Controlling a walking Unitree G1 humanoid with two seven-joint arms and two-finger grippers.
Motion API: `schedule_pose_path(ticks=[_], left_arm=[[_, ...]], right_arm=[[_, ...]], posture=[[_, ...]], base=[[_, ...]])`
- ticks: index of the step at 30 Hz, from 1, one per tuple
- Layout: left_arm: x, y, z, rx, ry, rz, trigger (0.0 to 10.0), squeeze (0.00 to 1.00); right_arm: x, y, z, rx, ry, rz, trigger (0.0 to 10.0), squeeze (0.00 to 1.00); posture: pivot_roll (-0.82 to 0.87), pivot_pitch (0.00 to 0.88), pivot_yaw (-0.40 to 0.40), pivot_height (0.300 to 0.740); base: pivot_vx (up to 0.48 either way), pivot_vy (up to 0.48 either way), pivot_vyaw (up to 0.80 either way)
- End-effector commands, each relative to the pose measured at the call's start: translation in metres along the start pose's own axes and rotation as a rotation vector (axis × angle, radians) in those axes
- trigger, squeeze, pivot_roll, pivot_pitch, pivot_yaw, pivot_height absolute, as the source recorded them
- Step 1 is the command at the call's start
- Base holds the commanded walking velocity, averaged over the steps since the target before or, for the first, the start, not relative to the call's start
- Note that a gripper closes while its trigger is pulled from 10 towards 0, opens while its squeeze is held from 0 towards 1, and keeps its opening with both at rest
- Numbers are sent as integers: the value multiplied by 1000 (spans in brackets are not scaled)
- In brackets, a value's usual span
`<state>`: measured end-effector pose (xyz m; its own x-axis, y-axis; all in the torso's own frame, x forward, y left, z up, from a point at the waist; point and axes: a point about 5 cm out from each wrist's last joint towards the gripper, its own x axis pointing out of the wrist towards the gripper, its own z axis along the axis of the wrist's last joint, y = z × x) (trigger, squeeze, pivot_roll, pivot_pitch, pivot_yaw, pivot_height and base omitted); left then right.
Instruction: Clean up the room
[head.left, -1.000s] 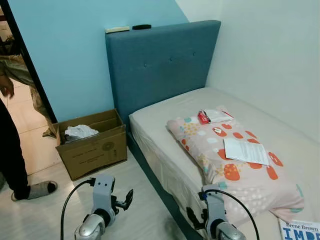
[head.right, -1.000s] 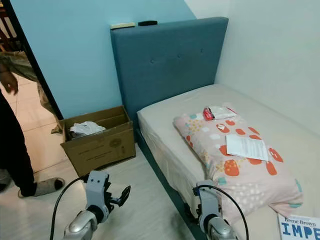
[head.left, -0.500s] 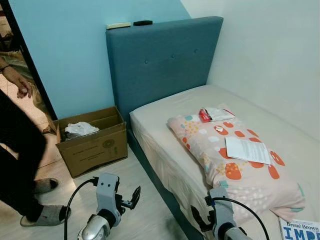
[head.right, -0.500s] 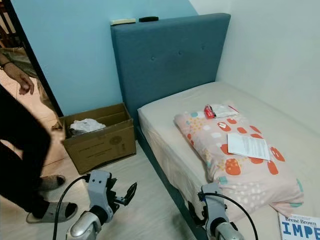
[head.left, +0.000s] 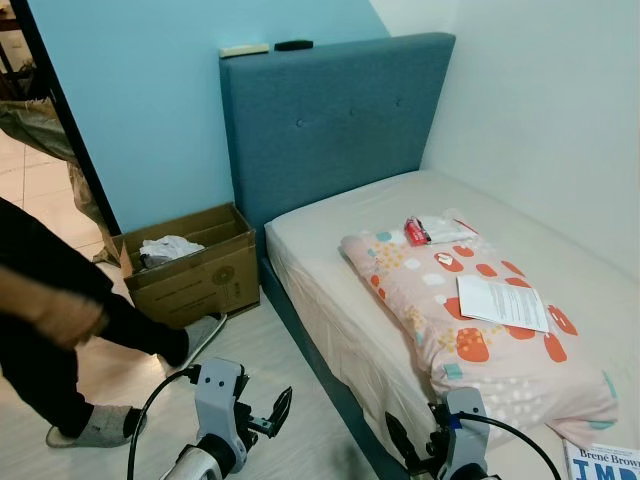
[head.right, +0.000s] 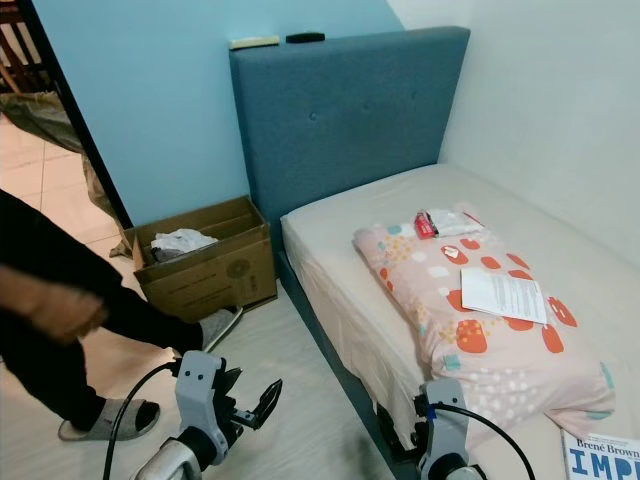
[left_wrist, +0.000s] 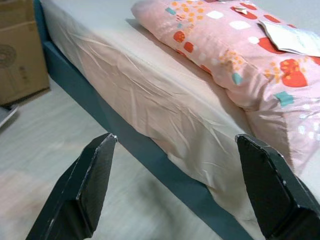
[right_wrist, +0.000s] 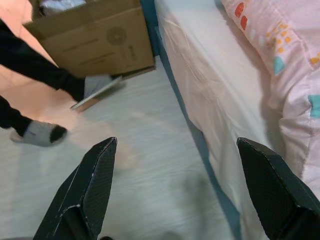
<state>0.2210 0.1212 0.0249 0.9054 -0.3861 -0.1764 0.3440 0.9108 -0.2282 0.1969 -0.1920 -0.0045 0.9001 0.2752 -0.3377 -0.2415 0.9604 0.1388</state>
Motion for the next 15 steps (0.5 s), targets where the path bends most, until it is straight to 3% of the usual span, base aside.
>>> schedule_pose_path(ticks=[1, 15], left_arm=[[0, -1, -3, -19, 16, -8, 10000, 0], [12, 3, -3, -45, 46, -44, 10000, 0]], right_arm=[[1, 1, 0, 31, -1, 11, 10000, 0], [8, 8, -4, 117, 29, 137, 10000, 0]], posture=[[-16, 32, -63, 726], [9, 19, -91, 726]], base=[[0, 0, 0], [0, 0, 0]])
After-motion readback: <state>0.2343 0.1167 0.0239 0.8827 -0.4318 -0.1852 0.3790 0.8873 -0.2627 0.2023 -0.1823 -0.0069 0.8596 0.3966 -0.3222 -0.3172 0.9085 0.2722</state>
